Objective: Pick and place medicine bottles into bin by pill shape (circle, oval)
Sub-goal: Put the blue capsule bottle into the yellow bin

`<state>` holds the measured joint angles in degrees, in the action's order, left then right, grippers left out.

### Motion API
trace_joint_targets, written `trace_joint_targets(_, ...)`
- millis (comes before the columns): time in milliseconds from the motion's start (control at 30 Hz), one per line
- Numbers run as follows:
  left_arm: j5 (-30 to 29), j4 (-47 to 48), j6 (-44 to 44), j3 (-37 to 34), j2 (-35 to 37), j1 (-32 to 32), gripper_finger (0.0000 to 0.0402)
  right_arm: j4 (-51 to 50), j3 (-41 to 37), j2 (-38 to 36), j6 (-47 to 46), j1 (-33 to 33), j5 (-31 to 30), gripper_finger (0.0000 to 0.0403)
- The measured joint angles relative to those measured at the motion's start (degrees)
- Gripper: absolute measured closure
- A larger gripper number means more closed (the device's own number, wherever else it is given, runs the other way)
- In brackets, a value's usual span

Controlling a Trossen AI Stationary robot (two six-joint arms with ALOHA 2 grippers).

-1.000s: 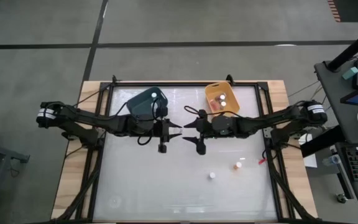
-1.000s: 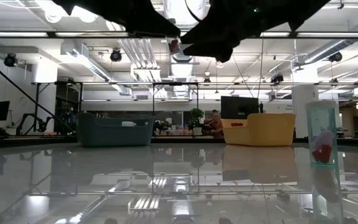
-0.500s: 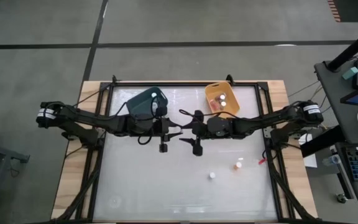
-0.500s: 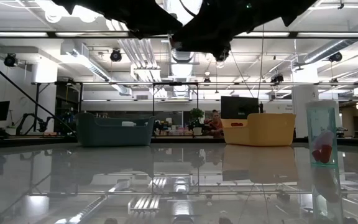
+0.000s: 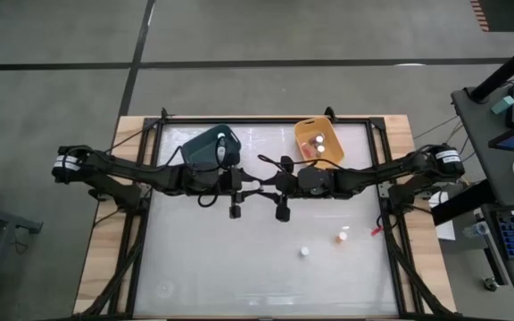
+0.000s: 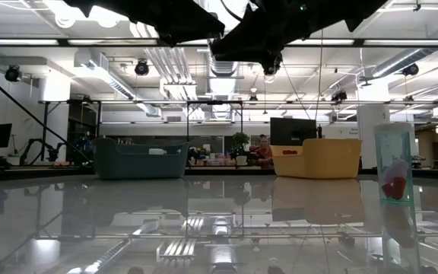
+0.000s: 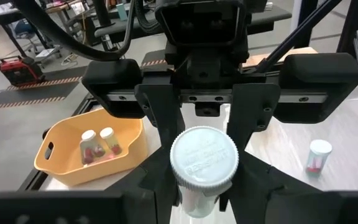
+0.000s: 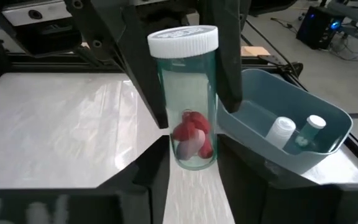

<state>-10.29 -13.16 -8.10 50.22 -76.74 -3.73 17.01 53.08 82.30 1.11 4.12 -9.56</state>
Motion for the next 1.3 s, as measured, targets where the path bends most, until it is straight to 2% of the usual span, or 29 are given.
trace_joint_targets(267,0.18,0.03,0.0,-0.01,0.02,0.02,0.0294,-0.02,0.0,0.0,-0.38,0.0,-0.11,0.0311)
trace_joint_targets(1000,3.75,0.01,-1.86,-0.66,0.06,0.07,0.0293,-0.53,0.0,0.0,-1.52,0.04,0.13,0.0305)
trace_joint_targets(1100,3.79,0.05,-1.88,-0.81,0.06,0.04,0.0277,-0.59,0.0,0.0,-1.56,0.02,0.1,0.0305)
trace_joint_targets(1300,3.71,0.1,-1.88,-0.86,0.06,0.0,0.0207,-0.45,0.0,0.0,-1.91,-0.02,-0.46,0.0305)
